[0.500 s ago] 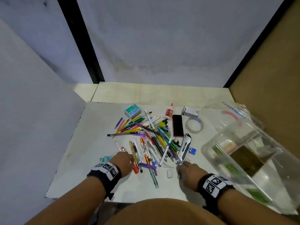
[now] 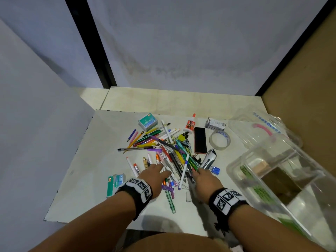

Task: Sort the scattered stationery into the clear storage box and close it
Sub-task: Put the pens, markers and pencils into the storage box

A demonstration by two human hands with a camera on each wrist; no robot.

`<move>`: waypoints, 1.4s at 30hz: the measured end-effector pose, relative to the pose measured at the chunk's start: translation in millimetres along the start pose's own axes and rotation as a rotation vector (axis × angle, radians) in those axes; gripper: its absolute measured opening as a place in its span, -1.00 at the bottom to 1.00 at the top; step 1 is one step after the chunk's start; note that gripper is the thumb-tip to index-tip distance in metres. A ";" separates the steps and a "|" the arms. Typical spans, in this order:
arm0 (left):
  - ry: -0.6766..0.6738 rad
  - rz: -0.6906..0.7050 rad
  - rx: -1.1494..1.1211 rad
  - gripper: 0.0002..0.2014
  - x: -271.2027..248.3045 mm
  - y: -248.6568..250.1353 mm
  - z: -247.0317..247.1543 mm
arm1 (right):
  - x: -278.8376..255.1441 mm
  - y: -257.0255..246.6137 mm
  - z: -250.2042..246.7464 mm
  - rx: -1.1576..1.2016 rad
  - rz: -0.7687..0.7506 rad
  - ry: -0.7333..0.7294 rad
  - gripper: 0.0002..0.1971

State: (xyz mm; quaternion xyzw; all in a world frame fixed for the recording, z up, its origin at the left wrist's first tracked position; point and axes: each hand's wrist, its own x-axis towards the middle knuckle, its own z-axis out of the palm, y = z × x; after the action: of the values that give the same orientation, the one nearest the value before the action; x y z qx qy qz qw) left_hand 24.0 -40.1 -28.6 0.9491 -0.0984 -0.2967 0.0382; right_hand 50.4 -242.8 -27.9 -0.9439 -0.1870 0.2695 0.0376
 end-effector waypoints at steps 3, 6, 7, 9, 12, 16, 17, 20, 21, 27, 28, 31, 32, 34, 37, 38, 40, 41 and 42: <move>-0.021 0.010 0.096 -0.19 10.2 8.0 -2.5 | 16.0 -6.4 -8.4 -0.111 -0.141 -0.062 -0.23; -0.096 0.019 0.178 -0.15 18.4 13.4 -1.9 | 30.0 -8.3 -11.9 -0.231 -0.157 -0.130 -0.10; -0.114 0.021 0.202 -0.16 19.4 14.7 -0.6 | 32.3 -7.1 -10.1 -0.258 -0.162 -0.132 -0.14; -0.114 0.026 0.212 -0.19 18.6 15.4 3.8 | 32.9 -2.8 -3.7 -0.304 -0.183 -0.104 -0.25; -0.081 0.018 0.169 -0.26 11.4 13.9 11.0 | 27.8 5.8 6.2 -0.285 -0.225 -0.051 -0.36; -0.048 0.022 0.144 -0.27 2.4 10.7 18.0 | 25.6 12.1 8.0 -0.283 -0.286 -0.020 -0.45; -0.047 0.016 0.139 -0.27 1.0 9.2 19.4 | 26.6 12.1 5.9 -0.298 -0.296 -0.001 -0.51; -0.043 -0.004 0.131 -0.25 -0.6 3.9 20.0 | 32.4 13.0 -7.1 -0.343 -0.304 0.024 -0.68; -0.038 -0.008 0.125 -0.24 -0.7 2.2 19.1 | 35.7 13.4 -12.2 -0.352 -0.302 0.023 -0.71; -0.044 -0.038 0.137 -0.31 1.3 -9.1 5.4 | 63.9 1.0 -37.6 0.091 -0.128 0.105 -0.90; -0.059 -0.046 0.139 -0.31 2.3 -11.2 4.5 | 70.6 -2.7 -40.5 0.167 -0.095 0.138 -0.90; -0.090 -0.072 0.104 -0.29 4.6 -17.2 4.9 | 91.7 -15.5 -42.4 0.242 -0.037 0.172 -0.72; -0.085 -0.079 0.098 -0.29 4.6 -18.3 5.2 | 97.5 -20.7 -41.0 0.229 -0.036 0.164 -0.66; -0.057 -0.101 0.090 -0.31 4.3 -19.7 5.4 | 105.2 -29.6 -36.9 0.173 -0.060 0.165 -0.63; -0.029 -0.163 0.027 -0.36 5.1 -25.6 8.1 | 109.1 -35.5 -29.4 0.088 -0.085 0.134 -0.63; -0.020 -0.182 -0.001 -0.39 5.9 -28.0 9.3 | 108.3 -35.2 -27.7 0.070 -0.079 0.110 -0.66; 0.020 -0.235 -0.067 -0.46 7.7 -33.3 10.6 | 105.8 -33.9 -25.8 0.065 -0.070 0.066 -0.73; 0.050 -0.278 -0.112 -0.48 8.8 -35.7 10.9 | 104.0 -33.5 -25.2 0.081 -0.061 0.052 -0.75; 0.080 -0.331 -0.167 -0.49 11.0 -37.8 10.3 | 102.1 -32.0 -25.4 0.109 -0.042 0.041 -0.77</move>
State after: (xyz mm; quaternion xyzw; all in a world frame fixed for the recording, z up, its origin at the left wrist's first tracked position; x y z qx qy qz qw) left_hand 33.2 -5.6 -48.2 0.9569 0.0859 -0.2679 0.0715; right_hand 133.2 -174.2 -51.2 -0.9417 -0.1910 0.2590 0.0985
